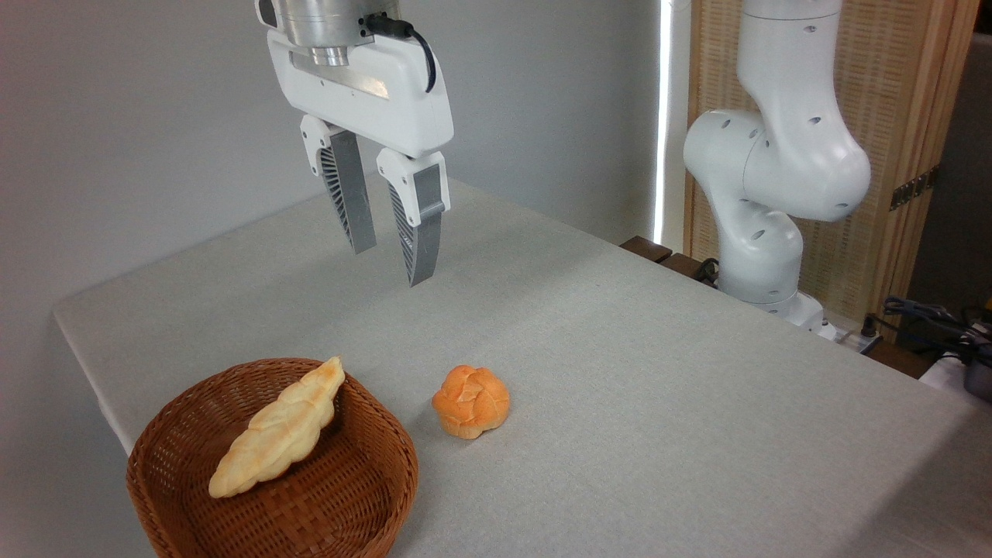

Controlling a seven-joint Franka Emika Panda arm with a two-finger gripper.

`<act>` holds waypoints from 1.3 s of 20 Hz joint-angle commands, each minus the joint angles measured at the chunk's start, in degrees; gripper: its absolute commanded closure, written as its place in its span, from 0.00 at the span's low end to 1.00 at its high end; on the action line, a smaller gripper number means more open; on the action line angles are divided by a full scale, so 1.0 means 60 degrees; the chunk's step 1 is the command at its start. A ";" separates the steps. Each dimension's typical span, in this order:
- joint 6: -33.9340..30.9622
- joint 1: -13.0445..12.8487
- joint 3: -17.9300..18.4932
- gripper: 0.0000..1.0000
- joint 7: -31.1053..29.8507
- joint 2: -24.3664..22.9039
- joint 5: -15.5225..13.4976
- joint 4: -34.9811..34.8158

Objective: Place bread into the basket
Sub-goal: 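Lower the open gripper toward the round orange bun, then close the gripper around the orange bun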

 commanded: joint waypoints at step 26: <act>0.3801 -0.0056 0.0402 0.00 0.0145 -0.1057 0.0635 -0.5076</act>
